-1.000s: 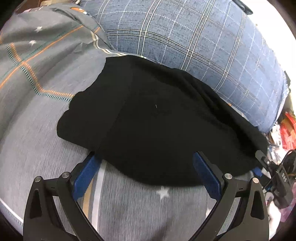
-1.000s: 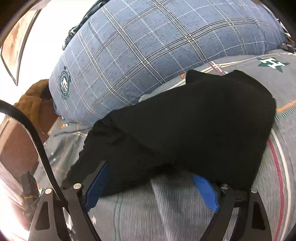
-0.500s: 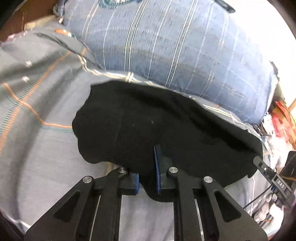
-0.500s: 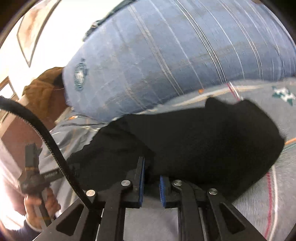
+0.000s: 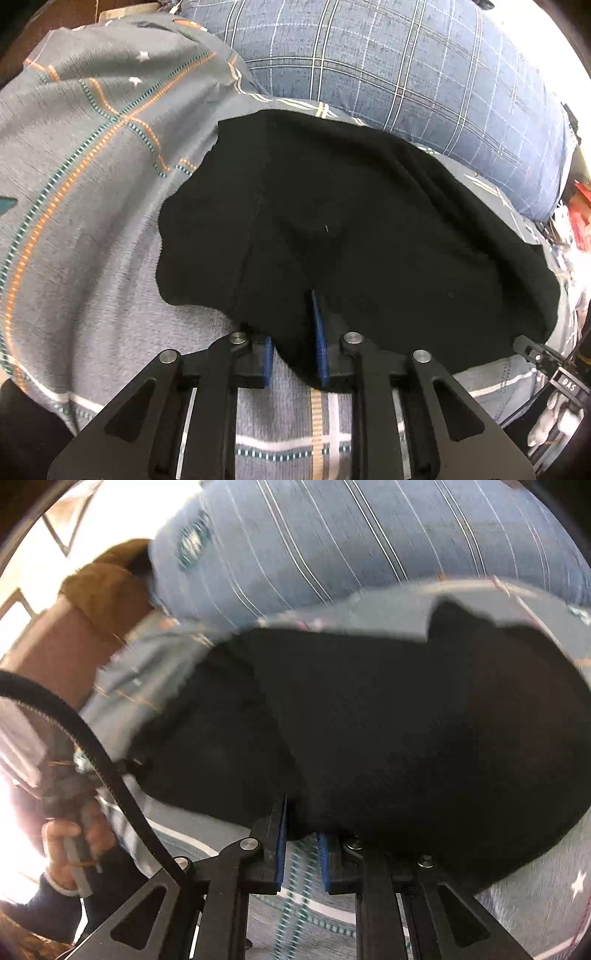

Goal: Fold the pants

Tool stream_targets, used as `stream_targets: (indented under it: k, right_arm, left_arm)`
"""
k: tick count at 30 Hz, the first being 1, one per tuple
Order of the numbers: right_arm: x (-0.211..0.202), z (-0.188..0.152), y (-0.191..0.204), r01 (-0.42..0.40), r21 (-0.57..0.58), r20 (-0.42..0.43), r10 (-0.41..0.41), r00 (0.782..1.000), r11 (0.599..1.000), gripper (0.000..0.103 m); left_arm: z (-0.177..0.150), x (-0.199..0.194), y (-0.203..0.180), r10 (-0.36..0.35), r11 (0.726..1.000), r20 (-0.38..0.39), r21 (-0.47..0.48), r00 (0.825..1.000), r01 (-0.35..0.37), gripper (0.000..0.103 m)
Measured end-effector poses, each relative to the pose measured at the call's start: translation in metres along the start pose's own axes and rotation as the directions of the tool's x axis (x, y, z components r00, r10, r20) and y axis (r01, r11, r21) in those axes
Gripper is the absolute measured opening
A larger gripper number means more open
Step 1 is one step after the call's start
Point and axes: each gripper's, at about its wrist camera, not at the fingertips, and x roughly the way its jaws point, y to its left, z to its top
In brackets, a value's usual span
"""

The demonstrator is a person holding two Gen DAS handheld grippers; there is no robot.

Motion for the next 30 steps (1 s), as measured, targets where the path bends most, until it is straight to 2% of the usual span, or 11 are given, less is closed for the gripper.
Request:
stream_targets:
  k: [3, 8, 14, 18, 20, 21, 24, 25, 26, 29, 30]
  right_arm:
    - [-0.015, 0.001, 0.0, -0.021, -0.033, 0.024, 0.022, 0.999, 0.999, 0.021]
    - [-0.047, 0.007, 0.005, -0.057, -0.093, 0.056, 0.063, 0.996, 0.994, 0.042]
    - [-0.059, 0.01, 0.026, 0.072, -0.233, 0.112, -0.047, 0.993, 0.97, 0.044]
    - [-0.063, 0.014, 0.038, 0.039, -0.281, 0.109, -0.009, 0.994, 0.959, 0.047]
    - [-0.065, 0.015, 0.04, 0.039, -0.294, 0.127, -0.001, 0.992, 0.955, 0.048]
    - [-0.066, 0.016, 0.039, 0.051, -0.295, 0.146, -0.008, 0.989, 0.954, 0.049]
    - [-0.063, 0.02, 0.032, 0.147, -0.285, 0.188, -0.095, 0.978, 0.947, 0.052]
    - [-0.061, 0.02, 0.032, 0.173, -0.29, 0.193, -0.12, 0.974, 0.941, 0.058]
    - [-0.055, 0.02, 0.031, 0.22, -0.31, 0.193, -0.165, 0.967, 0.925, 0.065]
    - [-0.039, 0.02, 0.034, 0.354, -0.389, 0.208, -0.294, 0.933, 0.85, 0.067]
    - [-0.035, 0.02, 0.033, 0.387, -0.401, 0.225, -0.321, 0.92, 0.83, 0.067]
  left_arm:
    - [0.002, -0.013, -0.001, -0.007, 1.0, -0.002, -0.003, 1.0, 0.007, 0.023]
    - [0.01, -0.033, -0.013, 0.007, 0.999, 0.032, 0.031, 0.999, -0.008, 0.026]
    - [0.013, -0.057, -0.021, 0.001, 0.997, 0.066, 0.076, 0.998, -0.006, 0.048]
    - [0.018, -0.069, -0.019, -0.001, 0.997, 0.095, 0.075, 0.996, -0.007, 0.048]
    - [0.024, -0.072, -0.025, -0.045, 0.996, 0.097, 0.078, 0.994, 0.038, 0.055]
    - [0.026, -0.07, -0.031, -0.067, 0.995, 0.096, 0.082, 0.993, 0.059, 0.064]
    - [0.032, -0.057, -0.05, -0.128, 0.989, 0.06, 0.088, 0.99, 0.123, 0.065]
    - [0.033, -0.05, -0.059, -0.156, 0.984, 0.041, 0.095, 0.987, 0.152, 0.065]
    - [0.035, -0.042, -0.069, -0.176, 0.98, 0.021, 0.103, 0.984, 0.172, 0.065]
    - [0.04, -0.015, -0.103, -0.226, 0.966, -0.039, 0.119, 0.973, 0.229, 0.065]
    - [0.043, -0.003, -0.117, -0.259, 0.957, -0.06, 0.116, 0.964, 0.265, 0.065]
